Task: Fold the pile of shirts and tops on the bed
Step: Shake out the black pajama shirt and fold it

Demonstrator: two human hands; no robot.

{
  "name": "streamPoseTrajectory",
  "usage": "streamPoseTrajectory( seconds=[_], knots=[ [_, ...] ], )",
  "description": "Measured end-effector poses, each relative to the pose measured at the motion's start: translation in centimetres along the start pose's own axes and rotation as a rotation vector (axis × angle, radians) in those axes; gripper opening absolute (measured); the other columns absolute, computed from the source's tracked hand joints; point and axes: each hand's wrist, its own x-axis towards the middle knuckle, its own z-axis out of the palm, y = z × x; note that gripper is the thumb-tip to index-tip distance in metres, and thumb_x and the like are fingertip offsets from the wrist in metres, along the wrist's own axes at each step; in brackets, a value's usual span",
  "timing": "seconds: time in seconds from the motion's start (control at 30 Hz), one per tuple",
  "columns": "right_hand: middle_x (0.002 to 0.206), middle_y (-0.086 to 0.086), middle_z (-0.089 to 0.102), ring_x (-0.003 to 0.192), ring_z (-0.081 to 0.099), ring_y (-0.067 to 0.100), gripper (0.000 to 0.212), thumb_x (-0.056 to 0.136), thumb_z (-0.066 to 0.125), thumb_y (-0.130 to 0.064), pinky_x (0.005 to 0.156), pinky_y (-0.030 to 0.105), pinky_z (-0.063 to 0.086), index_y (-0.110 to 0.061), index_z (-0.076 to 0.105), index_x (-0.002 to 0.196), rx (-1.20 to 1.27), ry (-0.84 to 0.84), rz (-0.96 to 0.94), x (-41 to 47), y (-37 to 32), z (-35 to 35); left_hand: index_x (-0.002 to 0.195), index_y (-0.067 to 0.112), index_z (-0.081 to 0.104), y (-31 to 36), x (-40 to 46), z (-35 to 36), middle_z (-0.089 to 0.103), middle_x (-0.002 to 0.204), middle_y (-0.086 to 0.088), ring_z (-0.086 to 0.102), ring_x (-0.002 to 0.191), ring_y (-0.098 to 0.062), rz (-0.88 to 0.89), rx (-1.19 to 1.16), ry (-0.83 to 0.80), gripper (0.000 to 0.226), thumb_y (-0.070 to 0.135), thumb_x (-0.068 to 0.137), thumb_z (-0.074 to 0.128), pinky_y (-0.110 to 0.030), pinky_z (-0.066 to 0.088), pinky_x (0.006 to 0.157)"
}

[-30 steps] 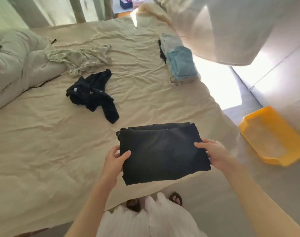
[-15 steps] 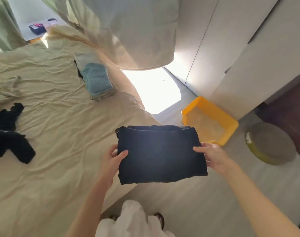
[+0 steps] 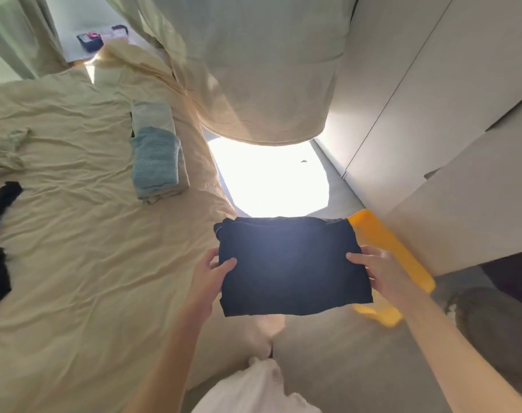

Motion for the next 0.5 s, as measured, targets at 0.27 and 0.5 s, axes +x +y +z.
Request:
streamPoseTrajectory(
  seconds=[0.27, 0.5],
  knots=[
    [0.115, 0.010, 0.064, 0.101, 0.061, 0.033, 0.029, 0.089, 0.063, -0.016, 0.076, 0.040, 0.053, -0.009, 0.059, 0.117, -0.166, -0.129, -0.040, 13.7, -10.1, -1.8, 0.116, 0.017, 0.056, 5.4, 6.4, 6.2, 0.071, 0.099, -0.005, 0.067, 0.086, -0.021, -0.033, -0.112, 0.178, 0.028, 0.009, 0.089, 0.059, -0.038, 0.052, 0.079],
    [0.105, 0.012, 0.068, 0.097, 0.063, 0.032, 0.010, 0.085, 0.065, -0.008, 0.090, 0.047, 0.051, -0.012, 0.066, 0.094, -0.390, -0.356, -0.109, 25.0, -19.2, 0.4, 0.113, 0.014, 0.056, 8.1, 11.9, 11.7, 0.069, 0.095, -0.005, 0.065, 0.083, -0.020, -0.030, -0.312, 0.479, 0.026, 0.004, 0.088, 0.059, -0.032, 0.050, 0.066]
  ],
)
